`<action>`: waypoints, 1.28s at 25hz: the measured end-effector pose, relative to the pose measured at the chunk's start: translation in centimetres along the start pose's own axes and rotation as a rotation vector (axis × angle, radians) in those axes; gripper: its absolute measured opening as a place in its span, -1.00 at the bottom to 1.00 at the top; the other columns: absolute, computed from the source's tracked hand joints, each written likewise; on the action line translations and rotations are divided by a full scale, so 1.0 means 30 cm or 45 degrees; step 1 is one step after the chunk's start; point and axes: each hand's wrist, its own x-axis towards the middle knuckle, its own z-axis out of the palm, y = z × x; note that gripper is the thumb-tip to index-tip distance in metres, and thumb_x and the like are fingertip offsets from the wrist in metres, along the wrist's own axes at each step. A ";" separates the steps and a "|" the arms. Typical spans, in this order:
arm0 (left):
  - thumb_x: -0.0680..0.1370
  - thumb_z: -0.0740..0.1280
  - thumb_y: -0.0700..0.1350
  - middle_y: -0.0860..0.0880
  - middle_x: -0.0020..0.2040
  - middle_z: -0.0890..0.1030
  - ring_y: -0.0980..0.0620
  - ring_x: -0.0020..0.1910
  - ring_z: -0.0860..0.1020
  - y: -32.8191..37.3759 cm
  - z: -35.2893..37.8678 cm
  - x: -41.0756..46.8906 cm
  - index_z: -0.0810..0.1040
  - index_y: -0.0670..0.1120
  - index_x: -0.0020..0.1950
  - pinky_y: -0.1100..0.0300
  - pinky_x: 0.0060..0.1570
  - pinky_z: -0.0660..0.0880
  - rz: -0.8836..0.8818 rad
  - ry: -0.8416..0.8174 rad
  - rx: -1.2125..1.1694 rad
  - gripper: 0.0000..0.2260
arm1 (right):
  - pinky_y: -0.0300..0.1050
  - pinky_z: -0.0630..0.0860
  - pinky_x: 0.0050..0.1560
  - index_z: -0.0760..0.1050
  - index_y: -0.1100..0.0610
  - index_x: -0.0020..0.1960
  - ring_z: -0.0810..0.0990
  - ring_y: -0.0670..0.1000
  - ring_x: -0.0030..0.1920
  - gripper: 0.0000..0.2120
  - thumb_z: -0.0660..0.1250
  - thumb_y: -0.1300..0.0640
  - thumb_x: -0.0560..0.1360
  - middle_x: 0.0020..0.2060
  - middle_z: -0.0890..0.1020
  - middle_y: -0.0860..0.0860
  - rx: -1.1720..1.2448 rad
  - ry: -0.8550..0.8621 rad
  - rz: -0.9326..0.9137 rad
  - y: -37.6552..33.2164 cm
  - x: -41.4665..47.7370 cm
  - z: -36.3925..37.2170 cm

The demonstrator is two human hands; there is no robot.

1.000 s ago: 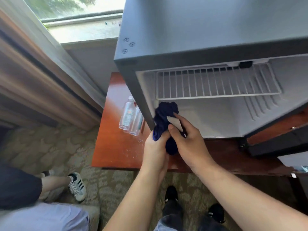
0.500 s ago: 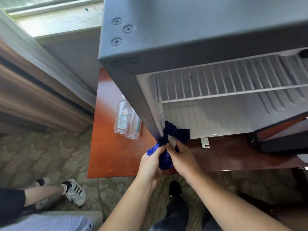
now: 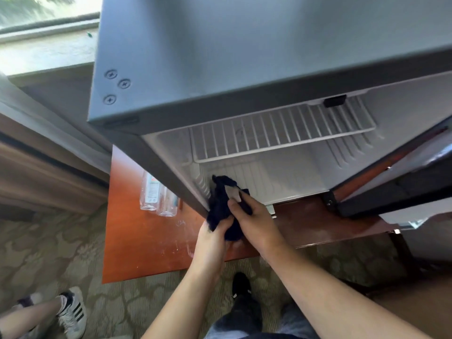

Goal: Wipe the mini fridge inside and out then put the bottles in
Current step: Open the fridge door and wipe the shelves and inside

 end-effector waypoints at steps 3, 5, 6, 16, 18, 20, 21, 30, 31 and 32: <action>0.47 0.43 -0.14 0.11 0.25 0.68 0.18 0.20 0.65 0.045 0.062 -0.003 0.49 0.19 0.39 0.32 0.08 0.59 0.220 -0.059 0.400 -0.49 | -0.14 0.60 0.20 0.56 -0.02 0.38 0.68 -0.08 0.18 -0.68 0.34 0.09 0.64 0.15 0.71 -0.08 0.141 0.142 -0.118 -0.034 -0.008 -0.088; 0.52 0.43 -0.21 0.28 0.25 0.64 0.33 0.20 0.60 0.062 0.092 0.032 0.38 0.33 0.42 0.45 0.04 0.53 0.287 -0.135 0.488 -0.39 | -0.05 0.53 0.33 0.39 -0.10 0.52 0.63 -0.08 0.26 -0.54 0.33 0.07 0.64 0.27 0.65 -0.08 0.172 0.126 -0.055 -0.042 0.008 -0.165; 0.52 0.42 -0.25 0.35 0.25 0.61 0.39 0.19 0.58 0.060 0.103 0.060 0.31 0.35 0.46 0.49 0.02 0.52 0.268 -0.152 0.523 -0.32 | -0.05 0.49 0.38 0.24 -0.18 0.59 0.59 -0.09 0.30 -0.44 0.32 0.07 0.65 0.33 0.60 -0.09 0.237 0.072 0.055 -0.041 0.014 -0.203; 0.44 0.46 0.33 0.03 0.69 -0.19 -0.11 0.67 -0.14 -0.123 0.359 0.267 -0.15 0.22 0.67 -0.16 0.62 0.03 0.134 -0.064 1.437 0.01 | 0.07 0.47 0.38 0.16 -0.12 0.62 0.49 0.13 0.42 -0.45 0.22 0.15 0.69 0.47 0.45 0.10 0.550 0.105 0.432 0.100 -0.040 -0.475; 0.43 0.48 0.31 0.00 0.69 -0.16 -0.16 0.66 -0.11 -0.152 0.420 0.307 -0.05 0.21 0.68 -0.20 0.61 0.05 0.185 0.053 1.494 -0.01 | 0.05 0.55 0.26 0.27 -0.12 0.57 0.58 0.07 0.30 -0.50 0.26 0.13 0.67 0.33 0.57 -0.02 0.462 0.145 0.448 0.126 -0.074 -0.548; 0.47 0.51 0.20 -0.06 0.68 -0.07 -0.19 0.65 -0.04 -0.178 0.475 0.339 0.07 0.18 0.67 -0.19 0.60 0.09 0.298 0.129 1.584 -0.10 | 0.04 0.59 0.17 0.41 -0.11 0.46 0.63 0.06 0.22 -0.61 0.27 0.13 0.67 0.25 0.61 -0.05 0.419 0.171 0.484 0.143 -0.111 -0.628; 0.49 0.51 0.13 -0.07 0.68 -0.02 -0.20 0.64 0.00 -0.190 0.500 0.351 0.12 0.16 0.67 -0.16 0.60 0.11 0.341 0.138 1.603 -0.15 | 0.05 0.60 0.14 0.49 -0.11 0.38 0.65 0.08 0.19 -0.68 0.27 0.13 0.66 0.22 0.65 -0.02 0.414 0.169 0.509 0.149 -0.129 -0.668; 0.56 0.40 -0.18 -0.15 0.64 0.19 -0.23 0.59 0.17 -0.269 0.723 0.351 0.34 0.05 0.61 -0.05 0.58 0.19 0.512 -0.051 1.706 -0.38 | 0.08 0.61 0.16 0.60 -0.12 0.27 0.73 0.03 0.08 -0.75 0.32 -0.03 0.61 0.09 0.74 -0.04 0.280 0.064 0.553 0.205 -0.268 -0.907; 0.56 0.39 -0.20 -0.15 0.64 0.18 -0.23 0.58 0.18 -0.264 0.713 0.347 0.34 0.05 0.61 -0.05 0.58 0.20 0.516 -0.079 1.735 -0.37 | 0.06 0.62 0.13 0.60 -0.11 0.28 0.73 0.04 0.08 -0.74 0.32 -0.03 0.61 0.09 0.74 -0.04 0.257 0.046 0.557 0.209 -0.271 -0.916; 0.56 0.39 -0.22 -0.15 0.64 0.19 -0.23 0.58 0.19 -0.254 0.693 0.344 0.33 0.05 0.61 -0.03 0.57 0.20 0.531 -0.115 1.770 -0.37 | 0.03 0.62 0.10 0.60 -0.11 0.28 0.72 0.05 0.08 -0.74 0.32 -0.03 0.61 0.08 0.74 -0.03 0.242 0.038 0.562 0.209 -0.270 -0.917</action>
